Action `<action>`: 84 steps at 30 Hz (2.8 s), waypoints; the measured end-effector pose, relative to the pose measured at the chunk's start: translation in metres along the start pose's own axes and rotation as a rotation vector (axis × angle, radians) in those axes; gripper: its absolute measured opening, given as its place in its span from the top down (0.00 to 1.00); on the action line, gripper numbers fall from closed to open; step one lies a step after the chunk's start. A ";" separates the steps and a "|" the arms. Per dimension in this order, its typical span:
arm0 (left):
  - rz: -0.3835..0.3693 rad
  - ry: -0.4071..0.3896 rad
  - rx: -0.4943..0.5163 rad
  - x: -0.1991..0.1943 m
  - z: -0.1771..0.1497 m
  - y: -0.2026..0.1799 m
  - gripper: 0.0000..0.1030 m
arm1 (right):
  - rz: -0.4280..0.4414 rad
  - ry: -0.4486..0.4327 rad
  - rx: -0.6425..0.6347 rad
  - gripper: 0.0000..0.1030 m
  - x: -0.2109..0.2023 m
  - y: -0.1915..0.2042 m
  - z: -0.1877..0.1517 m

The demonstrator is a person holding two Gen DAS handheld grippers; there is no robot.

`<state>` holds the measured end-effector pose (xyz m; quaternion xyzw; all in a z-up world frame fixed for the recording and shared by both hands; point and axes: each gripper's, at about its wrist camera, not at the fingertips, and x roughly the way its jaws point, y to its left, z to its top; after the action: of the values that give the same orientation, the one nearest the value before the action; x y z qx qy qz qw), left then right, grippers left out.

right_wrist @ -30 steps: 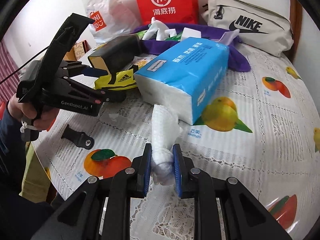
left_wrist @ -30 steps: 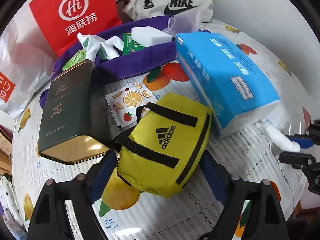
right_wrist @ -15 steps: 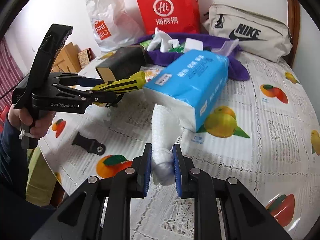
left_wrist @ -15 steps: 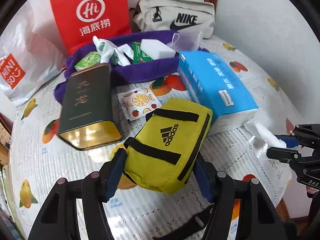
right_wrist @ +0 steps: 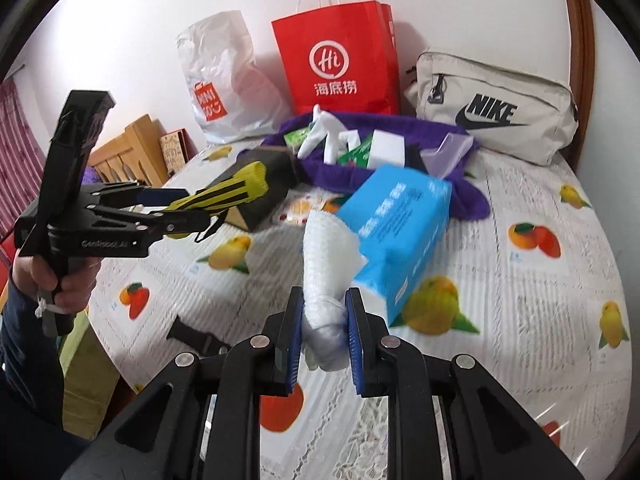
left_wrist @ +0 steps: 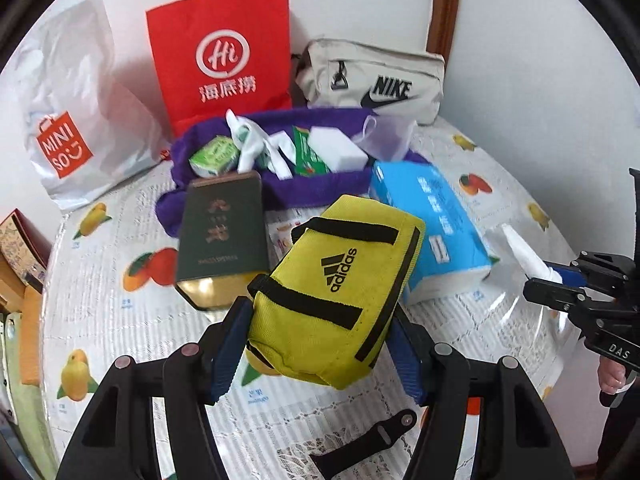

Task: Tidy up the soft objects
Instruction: 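Lift the white tissue with the right tool while the left tool lifts the yellow pouch, then carry tissue and pouch over the purple towel and open both tools to release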

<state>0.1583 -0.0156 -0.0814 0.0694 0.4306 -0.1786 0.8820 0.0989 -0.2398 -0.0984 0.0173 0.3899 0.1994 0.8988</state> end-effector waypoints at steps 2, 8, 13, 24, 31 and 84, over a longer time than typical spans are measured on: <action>-0.003 -0.017 -0.013 -0.004 0.006 0.004 0.38 | -0.012 -0.004 -0.005 0.80 0.001 -0.002 0.008; 0.010 -0.037 -0.041 -0.009 0.023 0.016 0.38 | -0.036 0.003 0.004 0.80 0.010 -0.009 0.031; 0.024 -0.054 -0.063 -0.010 0.038 0.028 0.38 | -0.044 -0.013 0.009 0.80 0.015 -0.012 0.052; 0.056 -0.043 -0.150 0.013 0.075 0.063 0.38 | -0.087 -0.029 0.065 0.80 0.037 -0.038 0.101; 0.072 -0.020 -0.180 0.043 0.098 0.083 0.38 | -0.125 -0.017 0.106 0.80 0.065 -0.065 0.126; 0.017 0.178 -0.277 0.167 0.145 0.119 0.19 | -0.190 0.159 0.116 0.35 0.188 -0.121 0.170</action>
<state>0.4039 0.0122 -0.1257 -0.0336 0.5269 -0.1033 0.8429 0.3772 -0.2601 -0.1334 0.0162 0.4708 0.0914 0.8773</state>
